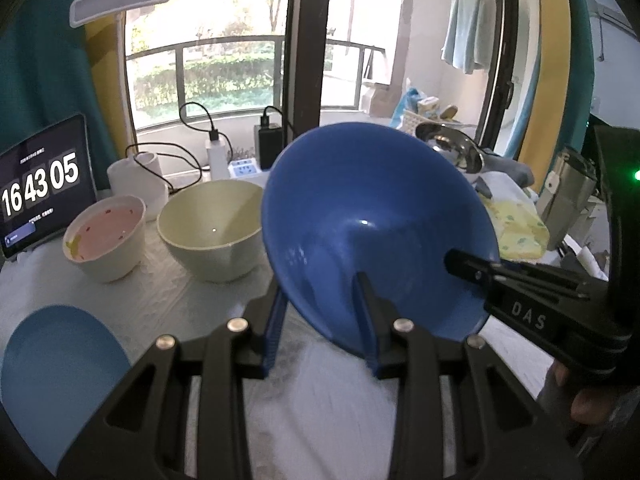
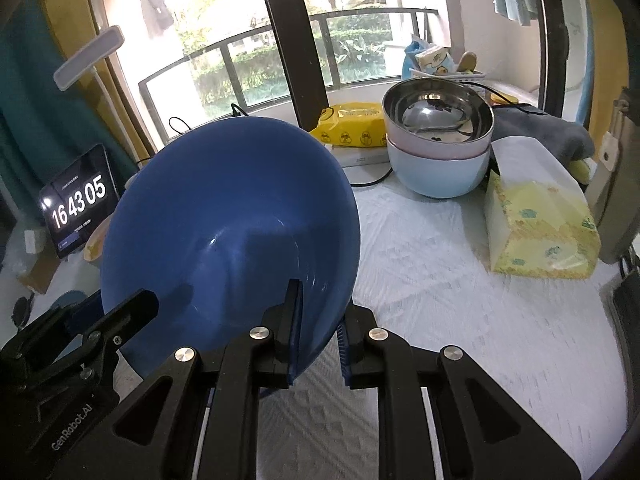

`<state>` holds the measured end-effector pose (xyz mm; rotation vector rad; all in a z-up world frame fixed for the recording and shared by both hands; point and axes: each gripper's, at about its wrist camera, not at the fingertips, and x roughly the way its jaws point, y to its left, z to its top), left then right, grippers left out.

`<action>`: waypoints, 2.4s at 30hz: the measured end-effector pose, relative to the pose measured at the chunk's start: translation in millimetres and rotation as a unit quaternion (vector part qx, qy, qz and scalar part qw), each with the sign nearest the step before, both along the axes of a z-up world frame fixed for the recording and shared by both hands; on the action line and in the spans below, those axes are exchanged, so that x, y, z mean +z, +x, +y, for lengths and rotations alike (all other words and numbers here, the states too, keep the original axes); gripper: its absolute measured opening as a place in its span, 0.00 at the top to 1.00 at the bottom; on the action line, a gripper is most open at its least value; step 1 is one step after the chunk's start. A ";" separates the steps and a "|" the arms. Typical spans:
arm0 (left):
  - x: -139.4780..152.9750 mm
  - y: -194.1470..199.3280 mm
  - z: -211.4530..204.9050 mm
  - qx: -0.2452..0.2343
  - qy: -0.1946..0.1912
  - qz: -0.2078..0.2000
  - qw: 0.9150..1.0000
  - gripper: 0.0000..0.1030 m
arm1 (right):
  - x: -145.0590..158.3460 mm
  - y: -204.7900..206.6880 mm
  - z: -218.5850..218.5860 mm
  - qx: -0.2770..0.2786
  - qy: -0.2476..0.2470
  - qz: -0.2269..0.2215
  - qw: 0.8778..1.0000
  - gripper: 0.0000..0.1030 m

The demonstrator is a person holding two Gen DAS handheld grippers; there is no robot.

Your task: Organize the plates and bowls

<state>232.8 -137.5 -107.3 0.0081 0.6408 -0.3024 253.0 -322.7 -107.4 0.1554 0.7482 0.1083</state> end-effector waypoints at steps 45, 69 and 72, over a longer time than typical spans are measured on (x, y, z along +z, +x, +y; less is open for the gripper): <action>-0.1 -72.5 26.7 -0.018 -0.017 0.024 0.999 0.67 | -0.7 -66.2 15.4 -0.001 -0.004 0.025 1.000 0.78; -9.9 -78.5 45.6 -0.003 -0.028 0.059 0.998 0.65 | -2.6 -66.3 25.5 0.007 -0.009 0.049 0.999 0.73; -8.6 -79.2 46.6 -0.003 -0.029 0.056 0.998 0.65 | -1.0 -65.8 25.5 0.004 -0.011 0.046 0.999 0.72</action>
